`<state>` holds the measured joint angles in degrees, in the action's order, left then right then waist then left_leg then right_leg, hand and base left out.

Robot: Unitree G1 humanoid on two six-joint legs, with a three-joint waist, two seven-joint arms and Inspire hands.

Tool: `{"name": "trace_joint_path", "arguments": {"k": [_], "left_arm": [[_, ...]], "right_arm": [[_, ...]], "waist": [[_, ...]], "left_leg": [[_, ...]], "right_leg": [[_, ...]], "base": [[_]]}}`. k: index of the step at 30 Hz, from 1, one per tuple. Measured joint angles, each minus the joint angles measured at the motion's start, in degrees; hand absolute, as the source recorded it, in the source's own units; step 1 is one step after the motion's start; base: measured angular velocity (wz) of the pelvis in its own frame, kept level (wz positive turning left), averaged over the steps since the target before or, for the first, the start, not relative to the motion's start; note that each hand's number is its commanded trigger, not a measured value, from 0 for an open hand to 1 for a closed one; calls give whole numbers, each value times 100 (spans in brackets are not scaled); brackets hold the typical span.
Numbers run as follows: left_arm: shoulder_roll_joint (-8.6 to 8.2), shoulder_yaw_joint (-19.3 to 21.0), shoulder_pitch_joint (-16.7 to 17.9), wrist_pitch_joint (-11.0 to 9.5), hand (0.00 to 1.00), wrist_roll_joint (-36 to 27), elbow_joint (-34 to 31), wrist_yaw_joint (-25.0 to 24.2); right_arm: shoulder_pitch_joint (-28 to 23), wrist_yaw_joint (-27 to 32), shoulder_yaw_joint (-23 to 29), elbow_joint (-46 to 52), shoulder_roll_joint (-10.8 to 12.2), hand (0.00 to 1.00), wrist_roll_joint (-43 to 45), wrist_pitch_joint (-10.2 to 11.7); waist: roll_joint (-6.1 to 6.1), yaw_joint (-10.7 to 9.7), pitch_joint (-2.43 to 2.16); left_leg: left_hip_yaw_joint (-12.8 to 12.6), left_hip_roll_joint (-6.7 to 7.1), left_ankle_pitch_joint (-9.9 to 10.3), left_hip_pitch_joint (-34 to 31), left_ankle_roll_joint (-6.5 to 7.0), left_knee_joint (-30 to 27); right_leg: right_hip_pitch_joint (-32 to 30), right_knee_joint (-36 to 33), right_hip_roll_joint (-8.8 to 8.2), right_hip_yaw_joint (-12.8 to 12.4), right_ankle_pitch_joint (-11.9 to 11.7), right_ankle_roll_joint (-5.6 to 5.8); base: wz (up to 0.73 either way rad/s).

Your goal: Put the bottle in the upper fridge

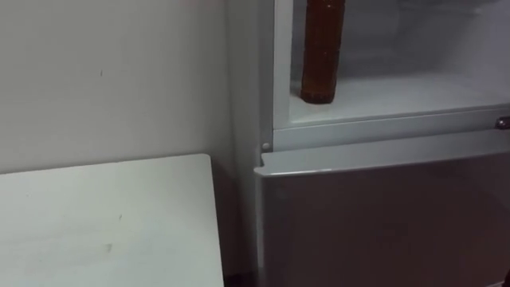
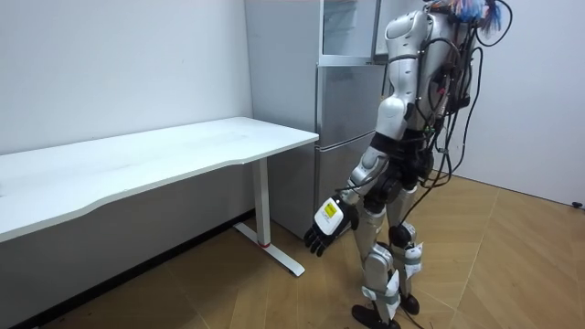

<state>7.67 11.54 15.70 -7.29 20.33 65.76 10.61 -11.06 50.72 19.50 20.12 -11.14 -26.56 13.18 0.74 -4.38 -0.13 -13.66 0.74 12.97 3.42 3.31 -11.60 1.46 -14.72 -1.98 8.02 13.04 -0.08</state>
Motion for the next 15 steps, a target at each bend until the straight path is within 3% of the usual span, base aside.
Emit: {"name": "trace_joint_path", "arguments": {"k": [15], "left_arm": [[18, -230, -67, 32, 0, 0, -66, -130]], "right_arm": [[-49, -727, -263, 126, -103, 0, 15, -269]], "waist": [[26, 37, 6]], "left_leg": [[-11, -2, 0, -81, -2, -3]], "right_leg": [[-36, 23, -1, 26, 0, 1]], "base": [[0]]}}
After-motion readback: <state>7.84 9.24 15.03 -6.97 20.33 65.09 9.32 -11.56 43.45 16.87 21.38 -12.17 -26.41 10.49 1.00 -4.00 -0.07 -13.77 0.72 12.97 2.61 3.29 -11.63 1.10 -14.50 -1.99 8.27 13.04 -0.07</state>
